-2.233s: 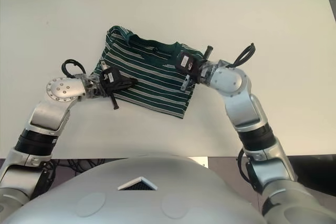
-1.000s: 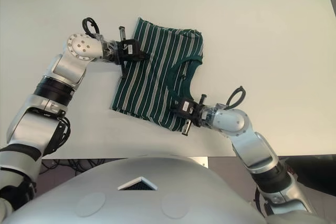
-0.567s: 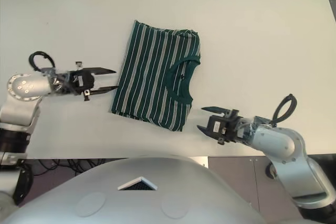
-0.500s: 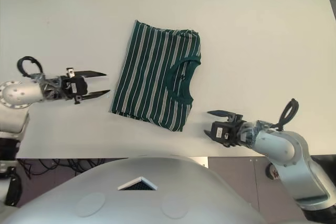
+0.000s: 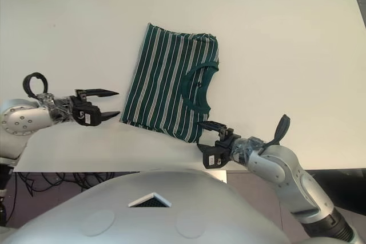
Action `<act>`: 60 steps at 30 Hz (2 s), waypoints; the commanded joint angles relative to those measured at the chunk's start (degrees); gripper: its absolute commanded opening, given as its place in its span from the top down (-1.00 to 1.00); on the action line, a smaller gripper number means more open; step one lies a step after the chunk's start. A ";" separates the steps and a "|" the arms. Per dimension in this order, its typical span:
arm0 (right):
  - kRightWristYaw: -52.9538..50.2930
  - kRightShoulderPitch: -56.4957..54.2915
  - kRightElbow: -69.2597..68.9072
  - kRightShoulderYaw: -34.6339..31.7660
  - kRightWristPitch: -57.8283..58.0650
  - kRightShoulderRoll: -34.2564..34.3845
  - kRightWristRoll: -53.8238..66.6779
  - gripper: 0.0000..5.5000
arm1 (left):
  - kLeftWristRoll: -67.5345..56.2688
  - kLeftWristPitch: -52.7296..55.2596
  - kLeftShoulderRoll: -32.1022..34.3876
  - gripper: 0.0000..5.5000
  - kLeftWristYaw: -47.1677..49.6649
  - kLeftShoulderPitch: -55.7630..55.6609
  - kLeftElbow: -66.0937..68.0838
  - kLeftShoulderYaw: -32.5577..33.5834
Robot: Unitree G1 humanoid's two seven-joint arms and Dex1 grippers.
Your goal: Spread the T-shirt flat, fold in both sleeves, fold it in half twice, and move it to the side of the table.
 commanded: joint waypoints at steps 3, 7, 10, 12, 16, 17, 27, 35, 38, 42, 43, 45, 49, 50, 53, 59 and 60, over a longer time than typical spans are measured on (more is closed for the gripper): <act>0.70 -1.79 4.65 2.80 1.27 0.72 -6.22 -0.20 | 6.21 -2.73 -0.28 -0.06 -1.72 -2.97 1.03 -6.55; 1.61 -2.14 5.76 3.45 2.47 0.49 -8.00 0.03 | 7.31 -4.13 1.09 -0.06 -3.12 -4.34 -0.04 -9.06; 1.95 -1.75 6.05 3.27 3.26 0.60 -8.41 0.21 | 8.09 -4.93 1.79 0.08 -3.53 -4.77 -0.79 -10.53; 2.08 -1.19 6.62 3.59 4.25 0.91 -8.50 0.36 | 9.07 -5.55 1.80 0.21 -3.92 -4.87 -1.06 -12.05; 2.29 0.03 7.20 3.20 6.32 1.22 -7.56 0.62 | 8.08 -5.03 2.61 0.45 -5.85 -3.69 -2.46 -14.35; 2.59 0.38 6.91 2.72 6.97 1.24 -6.09 0.72 | 7.19 -4.35 3.44 0.54 -7.08 -2.88 -3.22 -14.94; 12.82 11.57 -9.74 -9.18 16.32 -2.72 25.38 0.98 | -16.46 14.09 13.46 1.00 -17.21 7.27 -20.14 -12.33; 10.90 0.38 -15.37 -18.44 24.08 1.01 38.75 0.98 | -32.29 25.57 13.07 1.00 -14.63 9.15 -24.82 0.77; 9.68 -7.14 -11.74 -17.09 24.29 0.93 37.33 0.98 | -33.34 31.35 9.14 1.00 -10.57 5.41 -23.21 1.96; 9.53 -18.30 -4.09 -11.43 24.36 2.34 35.20 0.98 | -33.73 38.83 4.25 1.00 -5.64 0.08 -18.92 3.20; 9.64 -21.18 -2.03 -10.33 24.70 2.96 35.07 0.98 | -34.13 40.77 3.28 1.00 -4.86 -1.31 -17.79 3.43; 9.95 -26.31 1.55 -8.49 25.40 4.28 34.74 0.98 | -34.84 44.88 1.50 1.00 -3.19 -3.70 -16.18 3.90; 9.71 -37.50 10.92 -5.08 27.71 9.06 34.91 0.98 | -32.74 51.44 -3.67 1.00 1.79 -10.43 -11.13 2.52; 9.66 -39.36 12.97 -4.30 27.84 10.19 34.46 0.98 | -32.05 52.22 -4.43 1.00 2.34 -11.46 -10.16 2.02; 8.29 -44.07 20.49 -2.31 27.95 15.00 33.57 0.85 | -29.88 54.29 -6.44 1.00 3.17 -13.94 -6.85 0.56; 4.80 -47.55 30.45 -0.39 26.95 20.99 31.21 0.51 | -26.87 57.57 -10.65 0.70 6.07 -16.54 -2.01 -0.06; 3.36 -47.93 32.52 -0.36 26.68 21.97 30.35 0.44 | -26.35 57.53 -12.00 0.64 7.12 -17.28 -0.73 0.00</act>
